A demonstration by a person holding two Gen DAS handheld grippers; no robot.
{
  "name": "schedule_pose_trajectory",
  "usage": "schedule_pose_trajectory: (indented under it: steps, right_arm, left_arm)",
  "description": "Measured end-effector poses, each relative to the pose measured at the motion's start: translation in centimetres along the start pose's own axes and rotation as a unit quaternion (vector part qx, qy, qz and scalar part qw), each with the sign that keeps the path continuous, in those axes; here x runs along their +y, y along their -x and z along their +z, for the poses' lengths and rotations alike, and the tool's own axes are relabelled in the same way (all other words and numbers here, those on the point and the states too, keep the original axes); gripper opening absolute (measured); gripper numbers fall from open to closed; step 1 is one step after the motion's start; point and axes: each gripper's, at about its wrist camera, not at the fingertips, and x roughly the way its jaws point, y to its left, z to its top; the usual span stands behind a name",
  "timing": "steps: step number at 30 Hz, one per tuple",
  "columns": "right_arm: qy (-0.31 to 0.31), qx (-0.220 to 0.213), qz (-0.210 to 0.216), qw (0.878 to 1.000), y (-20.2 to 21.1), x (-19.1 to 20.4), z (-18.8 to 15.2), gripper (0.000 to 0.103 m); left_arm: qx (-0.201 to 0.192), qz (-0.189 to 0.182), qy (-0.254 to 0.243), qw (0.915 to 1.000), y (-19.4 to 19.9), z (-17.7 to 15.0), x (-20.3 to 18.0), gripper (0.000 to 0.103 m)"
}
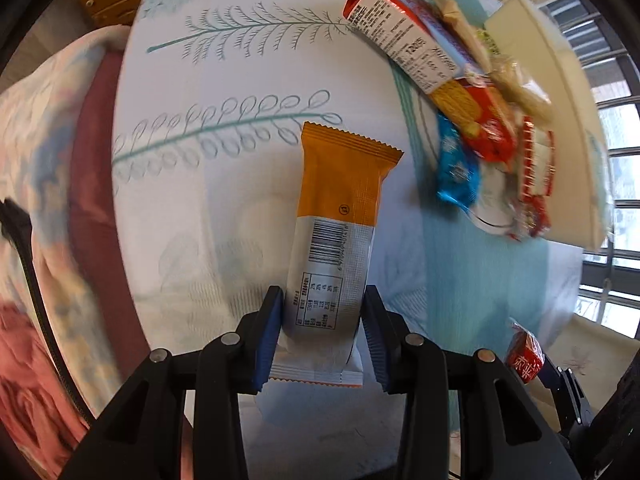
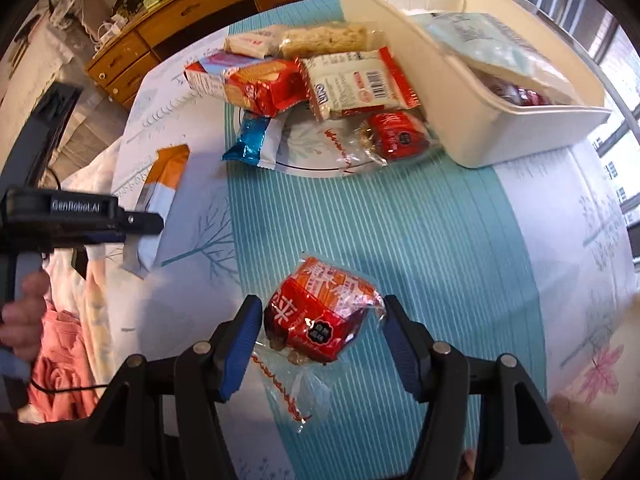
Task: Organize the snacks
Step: 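Lift both held snacks and carry them over the white tray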
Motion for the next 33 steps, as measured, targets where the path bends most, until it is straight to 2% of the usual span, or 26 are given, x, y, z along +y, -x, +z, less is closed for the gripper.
schedule_pose_trajectory:
  steps: [5,12,21,28,33]
  right_arm:
    - [0.0,-0.014,0.004,1.0,3.1,-0.2,-0.2,0.061]
    - [0.017,-0.045,0.007,0.999,6.1,-0.6,1.1,0.061]
    - [0.055,-0.075,0.024,0.995,9.0,-3.0,5.1,0.062]
    - [0.095,-0.078,0.04,0.992,10.6,-5.4,9.0,0.062]
    - [0.116,-0.073,0.051,0.989,11.1,-7.8,12.4,0.062]
  left_arm:
    - [-0.028,-0.046,-0.003,0.9986,3.1,-2.5,-1.0,0.038]
    - [-0.089,-0.118,0.021,0.9889,8.0,-4.7,-3.5,0.038]
    - [-0.132,-0.139,0.056,0.9799,10.8,-5.4,-5.8,0.038]
    - [-0.169,-0.136,0.076,0.9733,13.1,-4.4,-10.1,0.038]
    - [-0.171,-0.129,0.081,0.9735,13.9,-3.1,-13.8,0.038]
